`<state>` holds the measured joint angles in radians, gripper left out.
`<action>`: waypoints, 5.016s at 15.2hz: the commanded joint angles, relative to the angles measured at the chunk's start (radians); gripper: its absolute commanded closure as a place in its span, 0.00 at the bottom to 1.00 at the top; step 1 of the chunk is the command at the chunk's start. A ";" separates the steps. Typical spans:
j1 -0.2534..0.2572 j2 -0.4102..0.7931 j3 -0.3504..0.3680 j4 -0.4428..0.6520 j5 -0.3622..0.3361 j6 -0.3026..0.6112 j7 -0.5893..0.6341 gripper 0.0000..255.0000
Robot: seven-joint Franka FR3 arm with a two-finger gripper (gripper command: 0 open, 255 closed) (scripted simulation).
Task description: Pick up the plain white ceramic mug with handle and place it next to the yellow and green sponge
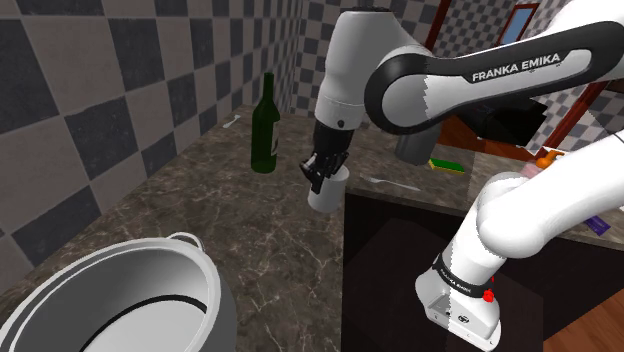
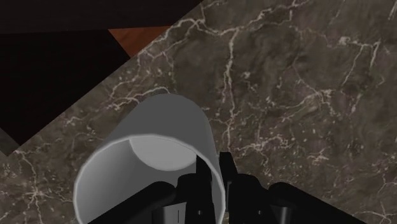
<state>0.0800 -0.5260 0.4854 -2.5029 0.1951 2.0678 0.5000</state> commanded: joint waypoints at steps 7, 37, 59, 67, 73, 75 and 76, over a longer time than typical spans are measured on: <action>0.000 -0.030 -0.022 0.087 -0.008 -0.117 -0.003 1.00; -0.127 -0.672 -0.582 -0.220 -0.313 -0.466 -0.510 1.00; -0.281 -0.618 -1.196 0.023 -0.821 -0.516 -1.039 1.00; -0.202 -0.504 -1.408 0.237 -0.923 -0.490 -1.205 1.00; -0.084 -0.423 -1.579 0.438 -0.968 -0.478 -1.327 1.00; -0.015 -0.393 -1.661 0.540 -0.981 -0.478 -1.381 1.00; -0.016 -0.398 -1.667 0.528 -0.988 -0.469 -1.378 1.00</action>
<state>0.0485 -0.9285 -1.1576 -1.9900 -0.7850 1.5912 -0.8669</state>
